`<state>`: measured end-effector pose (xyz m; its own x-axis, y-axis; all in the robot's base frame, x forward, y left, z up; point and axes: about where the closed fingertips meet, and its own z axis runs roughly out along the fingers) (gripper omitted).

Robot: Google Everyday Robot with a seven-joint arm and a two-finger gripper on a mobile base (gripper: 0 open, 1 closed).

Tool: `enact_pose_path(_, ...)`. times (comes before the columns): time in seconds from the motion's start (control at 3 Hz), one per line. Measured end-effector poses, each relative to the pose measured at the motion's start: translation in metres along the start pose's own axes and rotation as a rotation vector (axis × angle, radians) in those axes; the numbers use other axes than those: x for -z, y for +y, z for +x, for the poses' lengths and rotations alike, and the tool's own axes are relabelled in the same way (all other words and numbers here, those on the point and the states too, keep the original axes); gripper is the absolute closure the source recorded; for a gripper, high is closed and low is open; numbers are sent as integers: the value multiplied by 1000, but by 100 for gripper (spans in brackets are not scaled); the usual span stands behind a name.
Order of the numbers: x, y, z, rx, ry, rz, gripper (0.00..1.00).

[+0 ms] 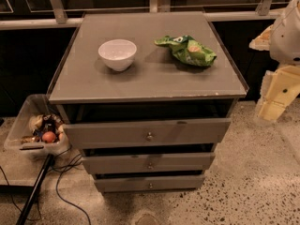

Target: Open middle drawer

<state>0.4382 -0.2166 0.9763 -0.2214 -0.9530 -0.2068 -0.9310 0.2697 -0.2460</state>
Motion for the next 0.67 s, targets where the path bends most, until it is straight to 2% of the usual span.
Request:
enact_pose_path(0.33, -3, 4, 0, 9, -5, -2, 0)
enact_pose_path(0.67, -23, 23, -3, 42, -59, -18, 0)
